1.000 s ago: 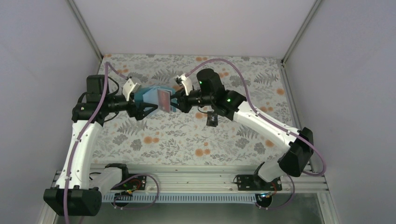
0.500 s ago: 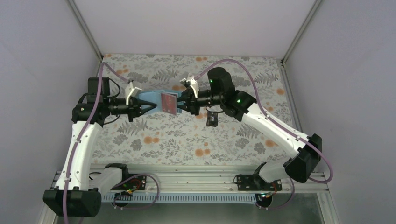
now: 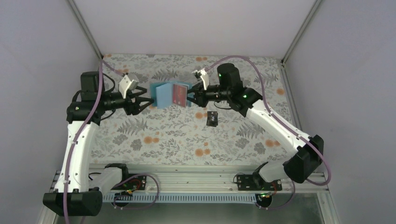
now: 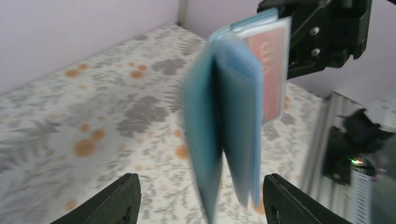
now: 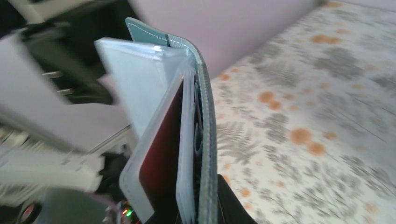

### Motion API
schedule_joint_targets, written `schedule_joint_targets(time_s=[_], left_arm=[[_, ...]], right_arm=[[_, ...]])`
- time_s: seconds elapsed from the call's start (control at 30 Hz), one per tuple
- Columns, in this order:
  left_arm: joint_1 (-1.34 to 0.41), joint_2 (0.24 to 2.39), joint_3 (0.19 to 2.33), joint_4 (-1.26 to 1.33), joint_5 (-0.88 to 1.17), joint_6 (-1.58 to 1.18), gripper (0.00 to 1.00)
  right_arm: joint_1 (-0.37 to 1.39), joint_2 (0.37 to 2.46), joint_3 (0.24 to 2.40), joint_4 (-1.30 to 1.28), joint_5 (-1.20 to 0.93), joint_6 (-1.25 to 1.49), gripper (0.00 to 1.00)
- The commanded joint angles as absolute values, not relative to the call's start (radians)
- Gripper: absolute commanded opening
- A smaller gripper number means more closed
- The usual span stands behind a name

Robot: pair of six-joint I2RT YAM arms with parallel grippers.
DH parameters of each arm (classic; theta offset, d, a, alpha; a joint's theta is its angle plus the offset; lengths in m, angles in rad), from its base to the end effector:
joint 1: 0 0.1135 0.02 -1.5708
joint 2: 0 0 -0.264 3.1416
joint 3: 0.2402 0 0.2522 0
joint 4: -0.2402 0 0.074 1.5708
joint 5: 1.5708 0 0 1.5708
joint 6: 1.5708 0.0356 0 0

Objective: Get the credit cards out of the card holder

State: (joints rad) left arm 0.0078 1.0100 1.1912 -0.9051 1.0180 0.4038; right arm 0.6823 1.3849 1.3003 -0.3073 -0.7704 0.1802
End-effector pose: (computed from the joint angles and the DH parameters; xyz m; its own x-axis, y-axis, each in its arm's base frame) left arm 0.1794 -0.0289 0.3788 -0.3601 0.2035 -0.9104 0.8428 0.4894 -0.2239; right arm 0.2268 0.2162 0.3740 -0.4623 -0.2099 -0.8615 -0.8835 0.1918 0.4273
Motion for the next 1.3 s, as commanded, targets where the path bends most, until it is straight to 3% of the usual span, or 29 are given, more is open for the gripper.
schedule_joint_targets(time_s=[0.0, 0.13, 0.3, 0.4, 0.67, 0.97, 1.27], left_arm=[[0.029, 1.008, 1.269, -0.832, 0.802, 0.316, 0.66], [0.029, 1.011, 1.309, -0.844, 0.765, 0.319, 0.63], [0.004, 1.028, 1.302, -0.937, 1.138, 0.420, 0.51], [-0.058, 1.040, 1.268, -0.946, 1.216, 0.447, 0.44], [-0.172, 1.124, 1.248, -0.923, 1.128, 0.409, 0.45], [-0.168, 1.089, 1.243, -0.861, 0.961, 0.350, 0.43], [-0.164, 1.079, 1.247, -0.879, 0.951, 0.379, 0.42]], right_arm=[[0.661, 1.460, 1.368, -0.455, -0.421, 0.361, 0.04], [0.675, 1.467, 1.349, -0.425, -0.395, 0.391, 0.04], [0.721, 1.508, 1.376, -0.396, -0.409, 0.392, 0.04], [0.750, 1.535, 1.405, -0.380, -0.434, 0.377, 0.04], [0.784, 1.524, 1.428, -0.287, -0.574, 0.344, 0.04], [0.794, 1.429, 1.375, -0.222, -0.684, 0.257, 0.04], [0.817, 1.397, 1.345, -0.152, -0.783, 0.228, 0.04]])
